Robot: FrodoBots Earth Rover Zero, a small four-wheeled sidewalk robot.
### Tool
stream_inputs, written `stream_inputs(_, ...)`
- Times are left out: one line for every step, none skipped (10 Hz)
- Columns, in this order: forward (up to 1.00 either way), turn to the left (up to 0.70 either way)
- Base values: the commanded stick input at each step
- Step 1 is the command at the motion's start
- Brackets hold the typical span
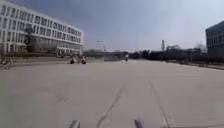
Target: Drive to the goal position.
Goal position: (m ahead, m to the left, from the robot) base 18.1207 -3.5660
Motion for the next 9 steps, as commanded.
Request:
stream_inputs(0.85, -0.10)
stream_inputs(0.85, -0.15)
stream_inputs(0.85, -0.04)
stream_inputs(0.85, 0.01)
stream_inputs(0.85, 0.01)
stream_inputs(0.85, 0.01)
stream_inputs(0.85, 0.01)
stream_inputs(0.85, 0.01)
stream_inputs(0.85, 0.01)
